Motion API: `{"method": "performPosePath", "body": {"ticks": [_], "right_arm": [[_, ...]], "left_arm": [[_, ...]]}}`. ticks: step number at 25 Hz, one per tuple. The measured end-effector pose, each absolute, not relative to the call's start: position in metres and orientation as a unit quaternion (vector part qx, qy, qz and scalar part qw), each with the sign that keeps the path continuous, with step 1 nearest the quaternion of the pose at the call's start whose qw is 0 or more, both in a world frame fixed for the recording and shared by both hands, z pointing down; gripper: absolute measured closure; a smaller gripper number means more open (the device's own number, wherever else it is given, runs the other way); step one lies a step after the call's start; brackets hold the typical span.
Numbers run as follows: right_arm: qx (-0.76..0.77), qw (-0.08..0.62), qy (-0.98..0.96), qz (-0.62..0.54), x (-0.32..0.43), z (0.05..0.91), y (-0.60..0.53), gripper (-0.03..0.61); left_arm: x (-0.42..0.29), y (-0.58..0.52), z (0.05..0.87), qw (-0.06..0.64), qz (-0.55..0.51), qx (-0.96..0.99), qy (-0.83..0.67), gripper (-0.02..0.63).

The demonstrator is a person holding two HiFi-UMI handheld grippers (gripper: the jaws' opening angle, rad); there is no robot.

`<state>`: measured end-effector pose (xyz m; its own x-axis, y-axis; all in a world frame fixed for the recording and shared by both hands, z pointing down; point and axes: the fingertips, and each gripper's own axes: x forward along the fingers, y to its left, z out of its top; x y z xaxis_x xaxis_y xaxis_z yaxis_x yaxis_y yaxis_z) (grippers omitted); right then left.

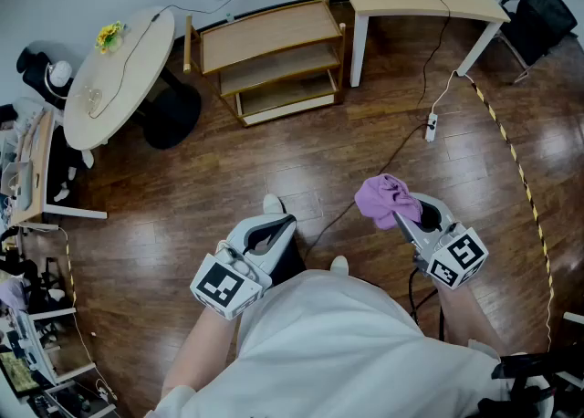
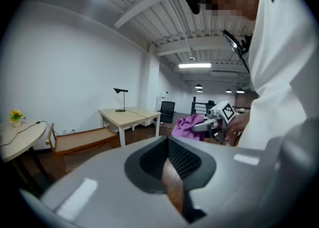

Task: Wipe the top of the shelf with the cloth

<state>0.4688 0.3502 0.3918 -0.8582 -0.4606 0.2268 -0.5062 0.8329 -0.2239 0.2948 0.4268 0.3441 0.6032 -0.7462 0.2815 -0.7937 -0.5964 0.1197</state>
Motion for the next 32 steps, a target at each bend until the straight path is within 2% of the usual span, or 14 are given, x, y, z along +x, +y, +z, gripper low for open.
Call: {"method": "performPosePath", "body": {"ticks": [7, 20, 27, 32], "right_arm": [[0.264, 0.107, -0.948, 0.139, 0.4, 0.405, 0.296, 0.488], [0.203, 0.137, -0.964, 0.109, 0.138, 0.374, 0.14, 0.488], [0.149, 0.157, -0.973, 0.081, 0.027, 0.371, 0.07, 0.488], [0.12, 0.155, -0.977, 0.087, -0.048, 0.403, 0.005, 0.488]], "left_arm": [[0.218, 0.352, 0.351, 0.12, 0.061, 0.889, -0.437, 0.592], [-0.012, 0.23, 0.337, 0.092, 0.061, 0.894, -0.435, 0.592], [-0.083, 0.2, 0.327, 0.101, 0.025, 0.868, -0.485, 0.592], [-0.128, 0.184, 0.335, 0.103, 0.025, 0.84, -0.533, 0.592]]}}
